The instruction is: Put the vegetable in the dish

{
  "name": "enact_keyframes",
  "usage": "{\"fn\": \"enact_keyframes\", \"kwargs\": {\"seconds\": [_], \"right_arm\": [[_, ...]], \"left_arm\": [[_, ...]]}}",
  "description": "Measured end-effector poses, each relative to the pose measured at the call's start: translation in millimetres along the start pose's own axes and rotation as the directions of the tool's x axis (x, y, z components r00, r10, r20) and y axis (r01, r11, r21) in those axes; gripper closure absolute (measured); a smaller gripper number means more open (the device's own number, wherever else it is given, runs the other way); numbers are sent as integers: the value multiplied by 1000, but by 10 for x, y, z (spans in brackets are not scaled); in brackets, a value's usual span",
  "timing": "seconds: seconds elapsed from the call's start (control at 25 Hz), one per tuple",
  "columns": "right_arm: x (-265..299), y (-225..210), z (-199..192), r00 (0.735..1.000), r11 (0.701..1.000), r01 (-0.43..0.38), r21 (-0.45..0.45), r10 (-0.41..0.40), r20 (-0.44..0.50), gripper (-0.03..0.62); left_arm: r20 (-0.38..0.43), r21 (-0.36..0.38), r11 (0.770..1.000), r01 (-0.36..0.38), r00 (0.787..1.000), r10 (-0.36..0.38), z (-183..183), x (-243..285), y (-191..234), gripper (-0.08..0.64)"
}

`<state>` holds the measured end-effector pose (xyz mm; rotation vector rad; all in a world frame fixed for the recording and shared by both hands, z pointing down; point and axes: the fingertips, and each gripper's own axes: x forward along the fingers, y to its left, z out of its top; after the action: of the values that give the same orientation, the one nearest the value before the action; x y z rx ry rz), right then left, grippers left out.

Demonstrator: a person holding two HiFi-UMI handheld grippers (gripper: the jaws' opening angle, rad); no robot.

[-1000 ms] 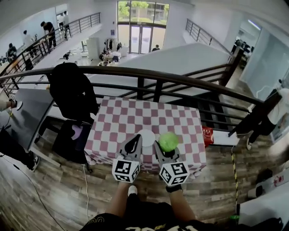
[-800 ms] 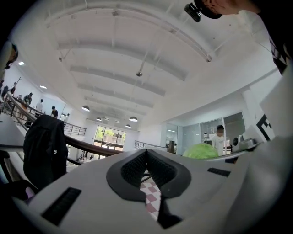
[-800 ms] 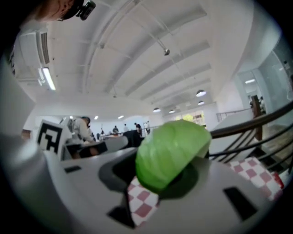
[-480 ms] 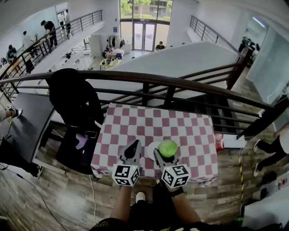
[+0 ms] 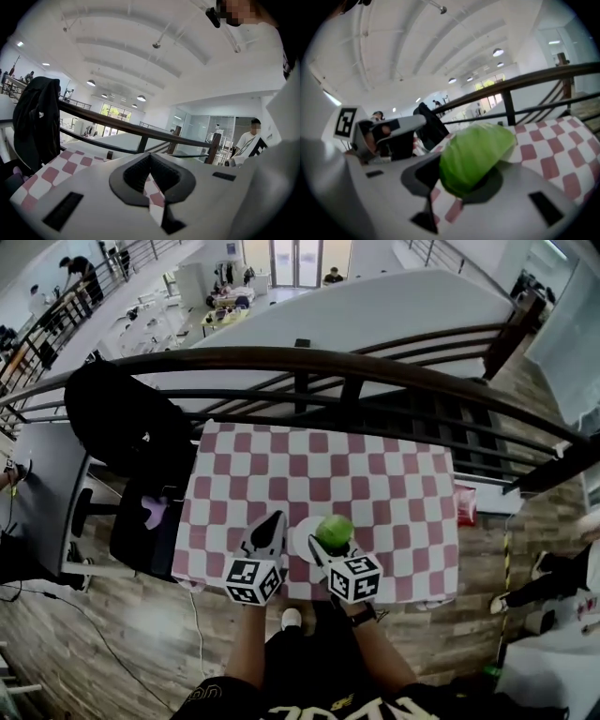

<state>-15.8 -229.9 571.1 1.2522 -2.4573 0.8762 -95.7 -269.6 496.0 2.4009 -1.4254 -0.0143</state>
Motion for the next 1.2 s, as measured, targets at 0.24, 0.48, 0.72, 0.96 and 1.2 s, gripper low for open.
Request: {"fn": "enact_keyframes", "kwargs": {"seconds": [0.24,0.48,0.72,0.96,1.2], "right_arm": [[432,-251,-446,991,991,-104,88,111,-78,460],[776,-160,-897,957,967,-203,155,230,-179,460],[1048,-47,-1119,922,924,-278,262,334,-199,460],[1132,-151,-1106,910,873,-326,364,395,-130,460],[1057,-346,-1133,920,871,-281,404,364,-147,459]], "left_arm": [[-86,-55,997,-59,995,54,-428,192,298,540],[-138,-90,988,-122,984,109,-703,199,535,540],[-198,-116,976,-183,967,158,-956,-3,707,540],[-221,-138,970,-202,960,169,-1134,-75,738,540],[-236,-146,972,-186,960,148,-1225,-92,640,540]]}}
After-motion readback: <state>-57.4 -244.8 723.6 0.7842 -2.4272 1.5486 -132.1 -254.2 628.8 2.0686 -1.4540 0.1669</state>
